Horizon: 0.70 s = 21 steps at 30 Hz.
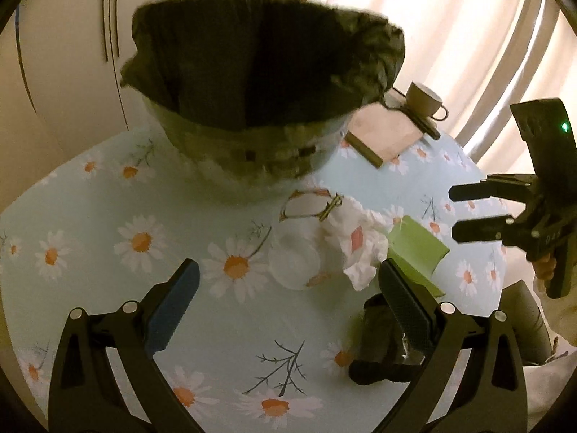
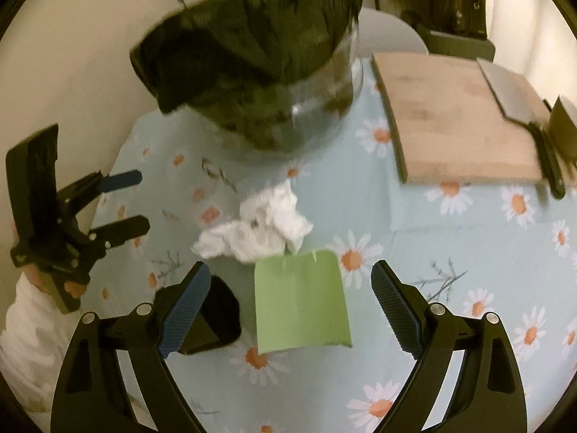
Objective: Collect trash
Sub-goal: 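Grasp the clear printed cup with the left tool while the right tool grasps the green card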
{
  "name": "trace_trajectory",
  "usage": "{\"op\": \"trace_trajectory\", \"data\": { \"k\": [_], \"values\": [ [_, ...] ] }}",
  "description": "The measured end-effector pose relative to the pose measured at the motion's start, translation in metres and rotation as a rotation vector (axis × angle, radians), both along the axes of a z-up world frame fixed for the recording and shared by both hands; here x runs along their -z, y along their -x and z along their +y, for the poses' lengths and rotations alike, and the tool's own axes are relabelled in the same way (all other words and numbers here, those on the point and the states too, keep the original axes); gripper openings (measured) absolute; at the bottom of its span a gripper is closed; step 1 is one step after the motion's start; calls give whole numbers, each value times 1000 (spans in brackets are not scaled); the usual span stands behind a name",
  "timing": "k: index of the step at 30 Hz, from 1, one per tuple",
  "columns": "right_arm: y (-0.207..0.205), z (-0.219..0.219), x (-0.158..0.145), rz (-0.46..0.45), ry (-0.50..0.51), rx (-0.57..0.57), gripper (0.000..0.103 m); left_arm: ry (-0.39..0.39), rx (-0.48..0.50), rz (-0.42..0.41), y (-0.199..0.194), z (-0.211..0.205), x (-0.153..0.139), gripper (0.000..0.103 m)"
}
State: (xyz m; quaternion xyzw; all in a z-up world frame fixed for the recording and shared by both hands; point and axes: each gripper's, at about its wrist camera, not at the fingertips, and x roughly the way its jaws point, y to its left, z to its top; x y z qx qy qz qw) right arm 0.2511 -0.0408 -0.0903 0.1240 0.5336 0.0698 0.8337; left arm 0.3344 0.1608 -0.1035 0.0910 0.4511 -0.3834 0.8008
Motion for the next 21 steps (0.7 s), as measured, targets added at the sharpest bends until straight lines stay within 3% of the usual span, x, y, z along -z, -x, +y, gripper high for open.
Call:
{"op": "trace_trajectory", "data": {
  "k": [8, 19, 21],
  "values": [
    [5, 1, 28, 68, 2, -6, 86, -64, 53, 33, 10, -10, 22, 97],
    [4, 14, 49, 123, 31, -34, 86, -60, 86, 70, 12, -28, 35, 97],
    [6, 15, 54, 135, 9, -32, 77, -65, 90, 64, 11, -33, 36, 97]
  ]
}}
